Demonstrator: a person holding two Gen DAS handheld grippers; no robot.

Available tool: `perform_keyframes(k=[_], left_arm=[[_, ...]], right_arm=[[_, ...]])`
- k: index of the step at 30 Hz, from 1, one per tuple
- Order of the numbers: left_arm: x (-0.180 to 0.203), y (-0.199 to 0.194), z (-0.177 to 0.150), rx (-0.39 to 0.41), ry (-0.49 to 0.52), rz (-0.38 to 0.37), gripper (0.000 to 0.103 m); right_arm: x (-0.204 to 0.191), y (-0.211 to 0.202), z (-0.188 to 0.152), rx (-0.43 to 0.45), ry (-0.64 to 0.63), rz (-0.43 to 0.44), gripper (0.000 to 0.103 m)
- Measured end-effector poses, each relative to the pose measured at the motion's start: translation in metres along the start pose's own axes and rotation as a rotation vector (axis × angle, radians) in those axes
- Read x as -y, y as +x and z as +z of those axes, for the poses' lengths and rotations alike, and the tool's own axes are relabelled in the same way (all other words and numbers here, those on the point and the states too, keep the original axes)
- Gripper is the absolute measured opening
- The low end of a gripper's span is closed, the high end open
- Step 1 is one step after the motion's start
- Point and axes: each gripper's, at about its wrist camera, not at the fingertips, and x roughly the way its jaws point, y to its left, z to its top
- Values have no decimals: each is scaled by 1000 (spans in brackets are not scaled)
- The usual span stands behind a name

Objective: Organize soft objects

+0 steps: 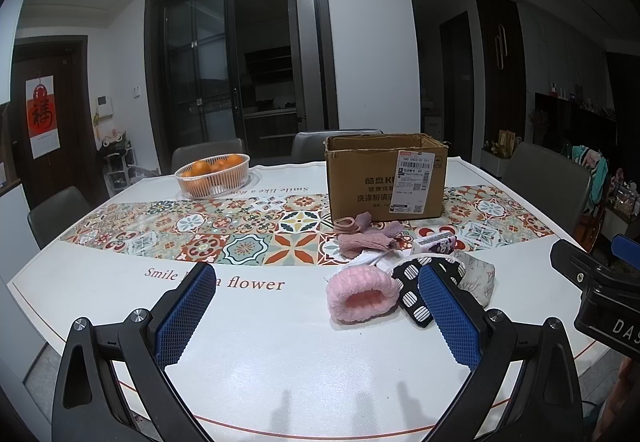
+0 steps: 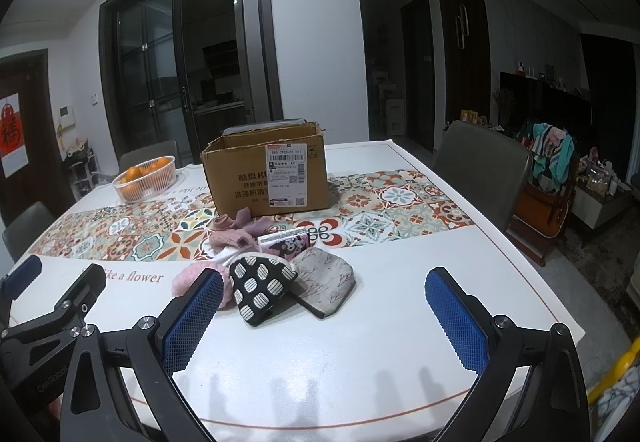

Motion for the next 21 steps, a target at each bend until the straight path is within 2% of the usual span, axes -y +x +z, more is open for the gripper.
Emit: perform_keyframes(k=[12,21], left_arm=[[-1,13,-5,-27,0,-8,103],[2,40,-11,-65,9,-29,103]], right_arm=[[0,14,-6,-29,12,20,103],[-6,37,-6,-50,8,49,103]])
